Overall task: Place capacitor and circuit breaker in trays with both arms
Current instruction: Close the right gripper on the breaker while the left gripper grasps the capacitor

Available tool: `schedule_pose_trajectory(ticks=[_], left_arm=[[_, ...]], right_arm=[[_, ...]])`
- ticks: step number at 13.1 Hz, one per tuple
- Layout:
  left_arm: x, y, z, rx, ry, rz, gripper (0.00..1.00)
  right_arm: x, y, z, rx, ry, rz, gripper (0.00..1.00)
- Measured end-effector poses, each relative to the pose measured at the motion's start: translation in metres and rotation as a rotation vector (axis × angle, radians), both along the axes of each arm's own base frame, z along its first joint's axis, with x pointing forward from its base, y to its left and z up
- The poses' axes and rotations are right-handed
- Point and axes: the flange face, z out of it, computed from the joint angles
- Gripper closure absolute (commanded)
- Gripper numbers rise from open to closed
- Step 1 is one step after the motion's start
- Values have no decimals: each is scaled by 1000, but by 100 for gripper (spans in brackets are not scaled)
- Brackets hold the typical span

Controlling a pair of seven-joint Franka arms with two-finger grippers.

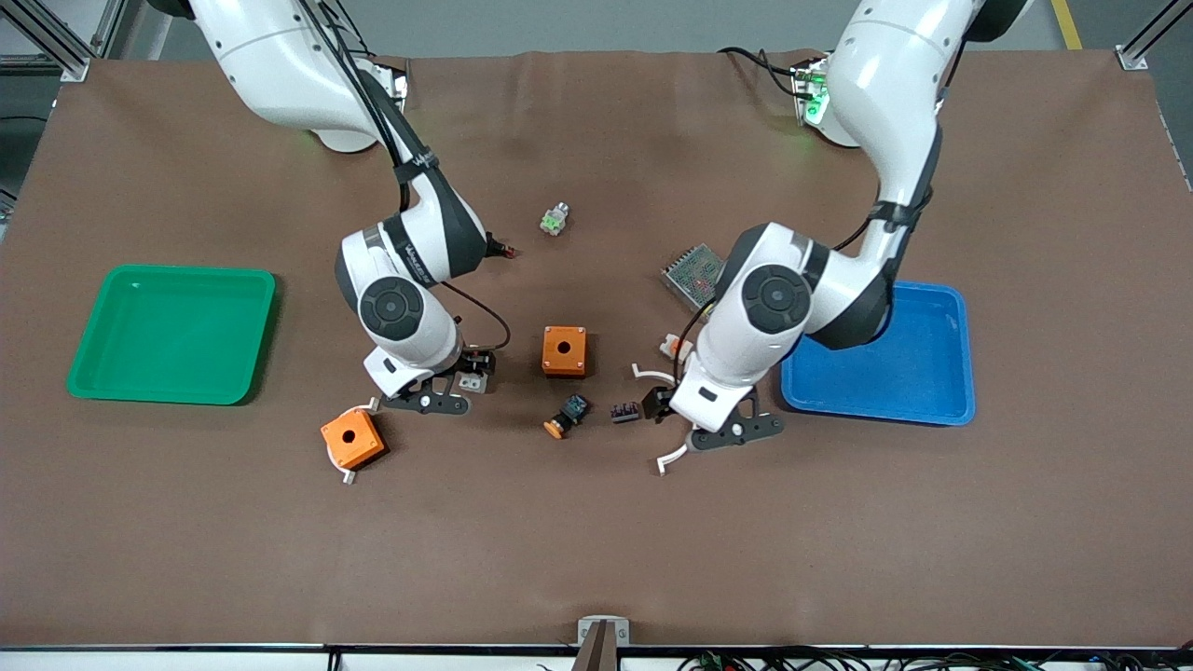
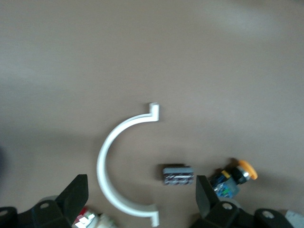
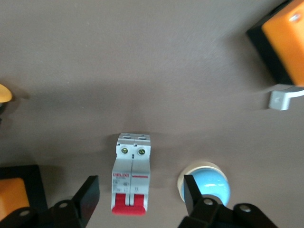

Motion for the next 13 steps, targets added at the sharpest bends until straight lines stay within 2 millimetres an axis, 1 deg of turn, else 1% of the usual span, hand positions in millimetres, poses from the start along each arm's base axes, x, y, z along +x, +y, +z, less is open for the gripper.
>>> schedule_pose_trajectory(ticks=[1,2,4,6,7,8,10,11,12,13], left_arm=[[-3,-15,-10,-14,-11,16,0],[-8,-30,-22,-22,-9,33,0],[-18,-57,-52,-30,-1,53,0],[-25,-70,-80,-24,13,58,0],[-28,-73,-90,-18,22,58,0],[-30,-75,-98,-13,29,56,0],[-32,-75,-108,0,35,50,0],[-32,-74,-111,13,31,42,0],[-33,-74,-115,26,30,34,0],[-35,-75,-121,35,34,28,0]], right_arm=[[0,2,-9,10,2,-10,27],[0,3,-16,14,8,-13,34],[-3,5,-27,8,22,-12,60],[-4,6,-31,7,28,-12,83],[-3,6,-31,7,28,-12,93],[-3,6,-31,7,29,-12,97],[-1,6,-29,8,25,-13,98],[1,6,-25,6,27,-15,98],[5,4,-14,0,38,-18,98],[12,-2,5,-6,50,-28,98]])
